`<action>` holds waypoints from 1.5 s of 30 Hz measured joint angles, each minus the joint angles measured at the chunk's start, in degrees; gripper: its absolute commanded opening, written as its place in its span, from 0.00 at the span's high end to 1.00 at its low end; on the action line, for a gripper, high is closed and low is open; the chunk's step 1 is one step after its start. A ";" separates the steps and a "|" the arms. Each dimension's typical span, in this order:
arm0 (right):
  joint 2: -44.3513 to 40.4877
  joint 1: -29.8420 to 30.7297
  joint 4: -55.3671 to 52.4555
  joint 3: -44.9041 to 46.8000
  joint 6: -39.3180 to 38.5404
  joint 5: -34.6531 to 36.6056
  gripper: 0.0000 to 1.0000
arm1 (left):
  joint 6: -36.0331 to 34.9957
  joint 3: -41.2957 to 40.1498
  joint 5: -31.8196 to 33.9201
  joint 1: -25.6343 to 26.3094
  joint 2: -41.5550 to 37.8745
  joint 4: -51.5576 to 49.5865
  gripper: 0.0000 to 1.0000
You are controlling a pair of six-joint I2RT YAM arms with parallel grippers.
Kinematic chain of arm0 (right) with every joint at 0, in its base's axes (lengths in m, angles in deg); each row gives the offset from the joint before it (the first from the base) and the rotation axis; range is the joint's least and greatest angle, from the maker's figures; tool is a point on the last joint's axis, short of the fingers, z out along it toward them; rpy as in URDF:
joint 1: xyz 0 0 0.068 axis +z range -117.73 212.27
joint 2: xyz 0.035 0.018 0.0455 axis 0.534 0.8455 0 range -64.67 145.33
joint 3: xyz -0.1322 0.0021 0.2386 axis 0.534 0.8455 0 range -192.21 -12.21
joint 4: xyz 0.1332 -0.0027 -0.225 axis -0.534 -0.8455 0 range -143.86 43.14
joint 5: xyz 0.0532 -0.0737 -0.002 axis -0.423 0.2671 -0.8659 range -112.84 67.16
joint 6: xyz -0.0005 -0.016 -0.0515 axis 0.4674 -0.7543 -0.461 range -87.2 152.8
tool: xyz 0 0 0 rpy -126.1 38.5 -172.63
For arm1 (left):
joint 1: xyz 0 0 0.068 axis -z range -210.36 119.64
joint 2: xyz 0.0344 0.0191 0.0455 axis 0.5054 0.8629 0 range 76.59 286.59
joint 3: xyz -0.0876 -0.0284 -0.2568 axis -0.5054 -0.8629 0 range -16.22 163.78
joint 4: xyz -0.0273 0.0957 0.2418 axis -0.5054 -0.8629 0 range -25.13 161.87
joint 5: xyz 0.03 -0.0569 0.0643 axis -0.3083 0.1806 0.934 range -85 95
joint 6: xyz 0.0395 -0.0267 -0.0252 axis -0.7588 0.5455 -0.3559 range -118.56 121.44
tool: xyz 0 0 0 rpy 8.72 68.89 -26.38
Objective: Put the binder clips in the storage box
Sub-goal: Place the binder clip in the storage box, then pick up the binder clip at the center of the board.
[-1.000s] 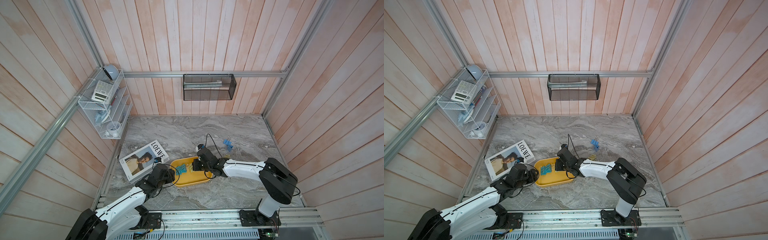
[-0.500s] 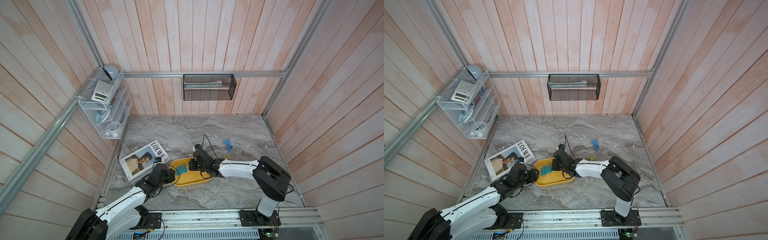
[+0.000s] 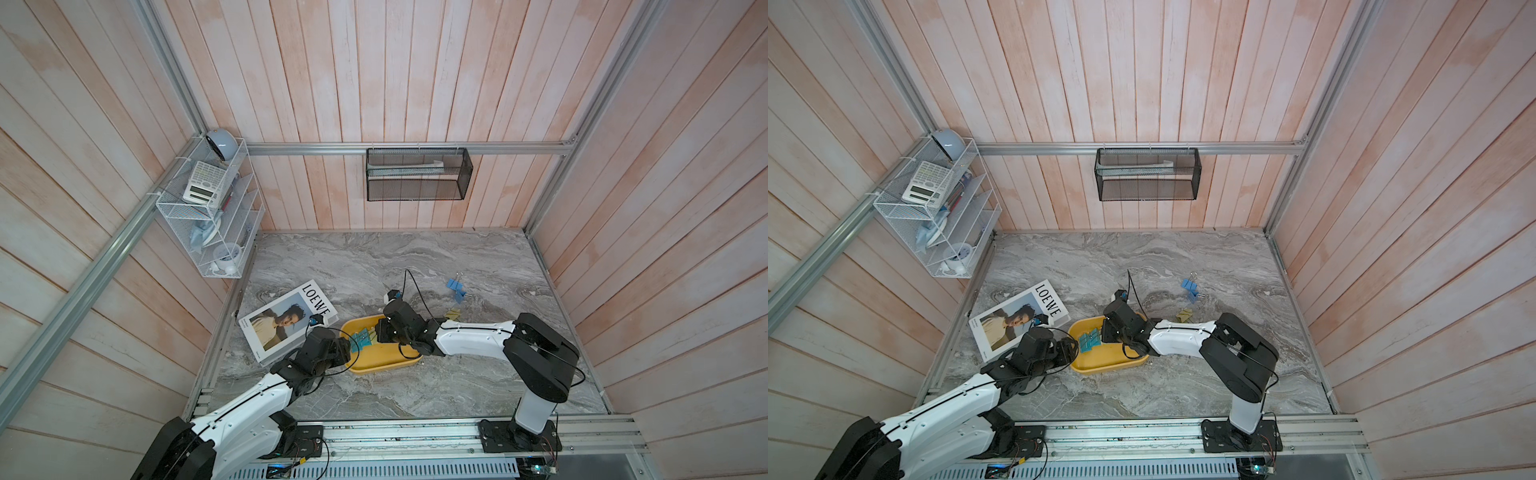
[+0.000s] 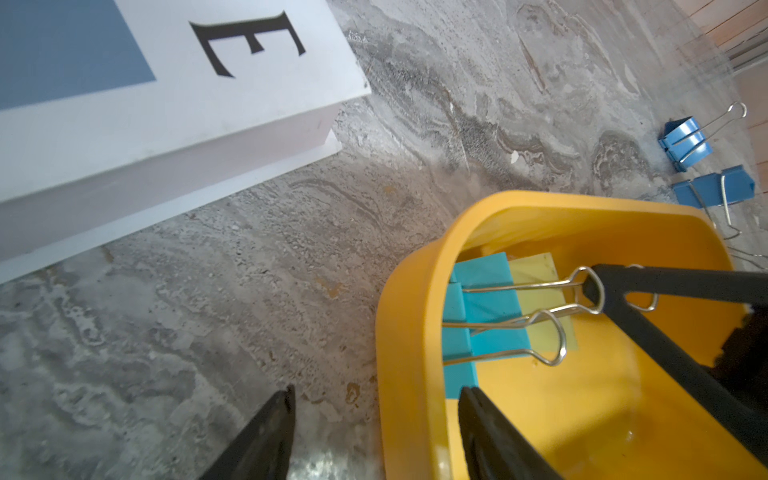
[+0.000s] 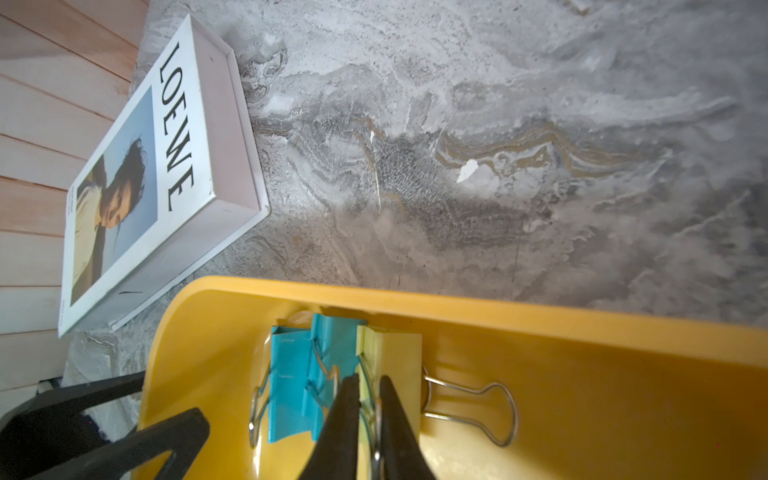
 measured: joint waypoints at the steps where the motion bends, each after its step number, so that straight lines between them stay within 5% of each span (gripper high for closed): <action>1: 0.00 0.00 0.02 0.00 0.02 0.13 0.78 | 0.00 0.00 0.00 0.00 0.00 0.00 0.32; 14: -6.95 0.04 -1.31 2.91 -1.20 1.75 0.66 | 0.00 0.00 0.00 0.00 0.07 0.00 0.31; 23: -23.93 -0.37 -13.14 6.67 -3.45 9.57 0.67 | 0.00 0.00 0.00 0.00 0.11 0.00 0.30; 26: -32.20 -5.42 -18.86 7.34 -4.07 11.85 0.67 | 0.00 0.00 -0.02 0.00 0.11 0.00 0.30; 29: -38.53 -16.94 -21.55 11.26 -3.98 10.84 0.66 | 0.00 0.00 -0.02 0.00 0.11 0.00 0.30; 34: -39.98 -29.75 -26.05 18.56 -4.07 6.21 0.66 | -0.02 0.00 -0.02 0.00 0.11 0.00 0.30; 45: -27.17 -35.87 -22.95 19.37 -3.78 -3.96 0.66 | -0.02 0.00 -0.02 0.00 0.13 0.00 0.30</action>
